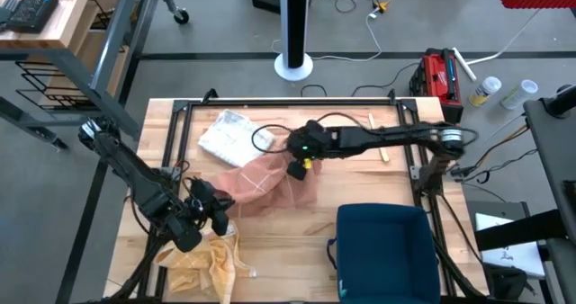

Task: Fold towel
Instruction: Fold the brown towel

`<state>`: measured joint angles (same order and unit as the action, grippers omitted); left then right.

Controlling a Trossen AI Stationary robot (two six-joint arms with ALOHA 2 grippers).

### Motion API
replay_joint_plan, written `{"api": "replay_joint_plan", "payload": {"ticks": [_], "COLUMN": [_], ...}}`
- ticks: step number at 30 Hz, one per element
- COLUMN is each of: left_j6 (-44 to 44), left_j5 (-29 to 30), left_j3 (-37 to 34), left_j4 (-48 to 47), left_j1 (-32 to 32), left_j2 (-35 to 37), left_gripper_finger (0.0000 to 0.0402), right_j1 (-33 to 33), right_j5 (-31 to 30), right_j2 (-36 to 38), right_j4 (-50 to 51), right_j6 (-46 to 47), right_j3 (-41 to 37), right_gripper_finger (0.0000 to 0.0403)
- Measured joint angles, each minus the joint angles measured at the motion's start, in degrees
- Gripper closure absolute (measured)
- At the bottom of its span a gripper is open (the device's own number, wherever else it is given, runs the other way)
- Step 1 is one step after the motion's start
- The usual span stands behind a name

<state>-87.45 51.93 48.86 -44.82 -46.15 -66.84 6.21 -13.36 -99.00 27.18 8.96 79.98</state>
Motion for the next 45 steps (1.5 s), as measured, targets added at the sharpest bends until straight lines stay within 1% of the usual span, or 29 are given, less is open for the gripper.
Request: {"api": "replay_joint_plan", "payload": {"ticks": [3, 10, 12, 14, 16, 18, 23, 26, 29, 32, 38, 45], "left_j6": [1.3, -0.1, -0.1, -0.1, -0.1, 0.6, 6.6, 9.2, 10.7, 10.8, 10.5, 10.5], "left_j5": [0.1, -1.8, -1.9, -1.0, 1.4, 4.0, 11.3, 13.7, 13.8, 13.8, 13.6, 13.6], "left_j3": [3.4, 15.1, 19.1, 23.0, 26.0, 28.3, 31.4, 32.5, 32.7, 32.7, 32.2, 32.0], "left_j4": [-6.6, -28.6, -33.1, -37.7, -41.5, -44.7, -45.1, -45.2, -45.2, -45.2, -45.2, -45.2], "left_j1": [0.0, -0.3, -0.7, -0.8, -1.0, -1.0, -1.0, -0.9, -1.0, -0.9, -1.0, -1.0], "left_j2": [1.2, 1.5, 1.4, 1.4, 1.4, 1.4, 1.7, 2.0, 2.2, 2.6, 2.9, 2.9], "left_gripper_finger": [0.0401, 0.0401, 0.0401, 0.0401, 0.0401, 0.0401, 0.0401, 0.0401, 0.0401, 0.0401, 0.0401, 0.0401], "right_j1": [-0.7, -1.0, -0.9, -0.9, -0.9, -1.0, -1.0, -1.0, -1.0, -1.0, -0.9, -0.9], "right_j5": [-0.2, 1.0, 2.9, 6.4, 9.7, 11.4, 11.8, 12.0, 12.0, 12.3, 15.2, 15.5], "right_j2": [7.1, 21.5, 25.5, 29.4, 32.7, 35.3, 39.5, 40.6, 41.1, 41.4, 42.0, 42.0], "right_j4": [2.9, 12.5, 13.8, 13.4, 13.4, 13.3, 13.1, 12.6, 11.4, 8.0, 0.5, -3.4], "right_j6": [-0.9, -2.2, -2.3, -2.1, -1.4, -1.1, -0.6, -1.2, -1.0, -0.6, 0.5, 1.5], "right_j3": [-0.3, -0.5, -0.7, -0.7, -0.9, -1.0, -2.5, -4.7, -7.8, -11.6, -18.3, -21.7], "right_gripper_finger": [0.0402, 0.0402, 0.0402, 0.0403, 0.0403, 0.0403, 0.0403, 0.0403, 0.0403, 0.0403, 0.0403, 0.0403]}}
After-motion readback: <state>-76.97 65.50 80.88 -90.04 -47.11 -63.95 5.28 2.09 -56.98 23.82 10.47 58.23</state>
